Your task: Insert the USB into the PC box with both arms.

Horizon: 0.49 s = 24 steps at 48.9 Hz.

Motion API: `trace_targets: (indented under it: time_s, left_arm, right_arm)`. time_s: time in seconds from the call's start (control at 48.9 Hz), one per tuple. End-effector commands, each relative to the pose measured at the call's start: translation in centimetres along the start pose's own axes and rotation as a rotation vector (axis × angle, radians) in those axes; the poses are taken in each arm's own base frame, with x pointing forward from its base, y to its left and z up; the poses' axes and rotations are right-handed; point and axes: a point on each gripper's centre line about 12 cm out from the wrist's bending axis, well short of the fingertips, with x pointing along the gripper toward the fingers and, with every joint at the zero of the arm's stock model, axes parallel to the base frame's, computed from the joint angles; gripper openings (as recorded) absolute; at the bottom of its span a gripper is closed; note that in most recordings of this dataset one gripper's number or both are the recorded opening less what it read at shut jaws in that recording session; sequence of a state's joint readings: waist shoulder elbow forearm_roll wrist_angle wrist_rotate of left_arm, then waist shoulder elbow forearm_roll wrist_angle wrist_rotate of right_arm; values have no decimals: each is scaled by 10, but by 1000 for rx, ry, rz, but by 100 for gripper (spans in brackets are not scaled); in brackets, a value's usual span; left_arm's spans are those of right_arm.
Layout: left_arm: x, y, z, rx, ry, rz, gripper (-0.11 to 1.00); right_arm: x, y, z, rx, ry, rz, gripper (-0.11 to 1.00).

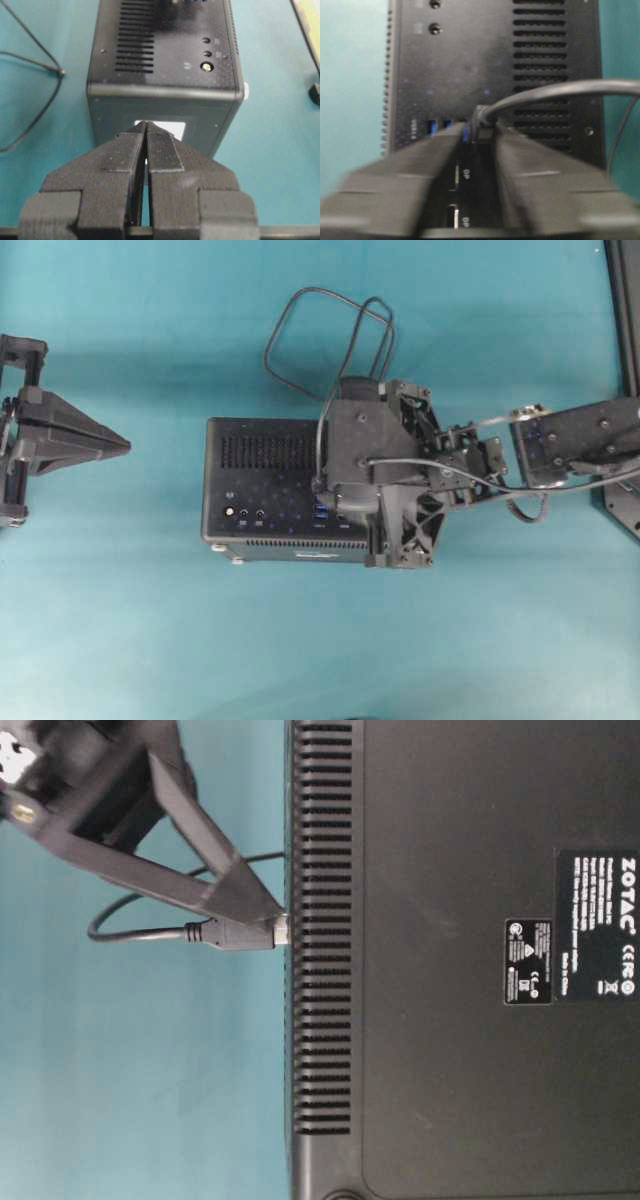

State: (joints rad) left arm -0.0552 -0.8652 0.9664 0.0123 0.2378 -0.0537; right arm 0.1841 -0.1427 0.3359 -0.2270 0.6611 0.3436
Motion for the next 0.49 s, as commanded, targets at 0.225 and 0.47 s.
trace_targets:
  time_s: [0.225, 0.47]
  left_arm:
    - [0, 0, 6, -1, -18, 1, 0]
    - [0, 0, 7, 0, -21, -1, 0]
  right_arm:
    - [-27, -4, 29, -21, -114, -22, 66]
    - [-44, -8, 37, -24, -164, -30, 65]
